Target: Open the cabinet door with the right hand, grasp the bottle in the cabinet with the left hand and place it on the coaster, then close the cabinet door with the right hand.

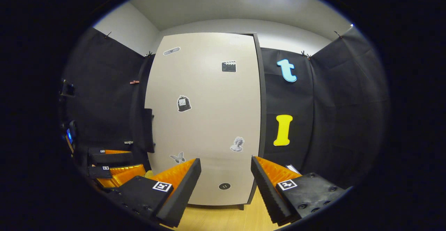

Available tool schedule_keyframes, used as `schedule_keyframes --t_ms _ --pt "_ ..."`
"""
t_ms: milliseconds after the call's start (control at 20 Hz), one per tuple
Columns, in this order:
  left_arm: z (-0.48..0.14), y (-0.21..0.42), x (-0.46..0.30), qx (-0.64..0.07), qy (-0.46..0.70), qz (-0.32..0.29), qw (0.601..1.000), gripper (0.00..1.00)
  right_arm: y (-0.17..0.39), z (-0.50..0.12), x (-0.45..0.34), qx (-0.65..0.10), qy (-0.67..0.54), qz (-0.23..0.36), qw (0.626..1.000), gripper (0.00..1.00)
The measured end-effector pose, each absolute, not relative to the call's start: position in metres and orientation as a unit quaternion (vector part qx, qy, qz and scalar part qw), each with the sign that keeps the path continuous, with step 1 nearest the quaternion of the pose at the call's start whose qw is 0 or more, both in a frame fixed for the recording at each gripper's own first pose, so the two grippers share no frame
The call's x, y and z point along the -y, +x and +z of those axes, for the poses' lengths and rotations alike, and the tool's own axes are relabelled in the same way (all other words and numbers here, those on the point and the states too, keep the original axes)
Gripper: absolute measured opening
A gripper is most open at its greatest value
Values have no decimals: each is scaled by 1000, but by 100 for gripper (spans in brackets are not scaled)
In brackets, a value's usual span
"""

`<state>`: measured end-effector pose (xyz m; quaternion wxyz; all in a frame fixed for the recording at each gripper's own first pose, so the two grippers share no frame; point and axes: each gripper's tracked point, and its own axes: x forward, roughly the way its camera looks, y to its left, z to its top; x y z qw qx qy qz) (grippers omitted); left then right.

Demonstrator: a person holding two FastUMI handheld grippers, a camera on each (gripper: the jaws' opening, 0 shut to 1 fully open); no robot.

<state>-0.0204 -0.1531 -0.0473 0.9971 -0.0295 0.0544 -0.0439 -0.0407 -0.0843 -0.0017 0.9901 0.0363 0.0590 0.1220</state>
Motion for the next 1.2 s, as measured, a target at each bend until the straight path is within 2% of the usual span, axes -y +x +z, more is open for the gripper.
schedule_keyframes --t_ms 1200 --pt "-46 2 164 -56 -4 -62 997 90 -45 -5 82 -60 11 124 990 96"
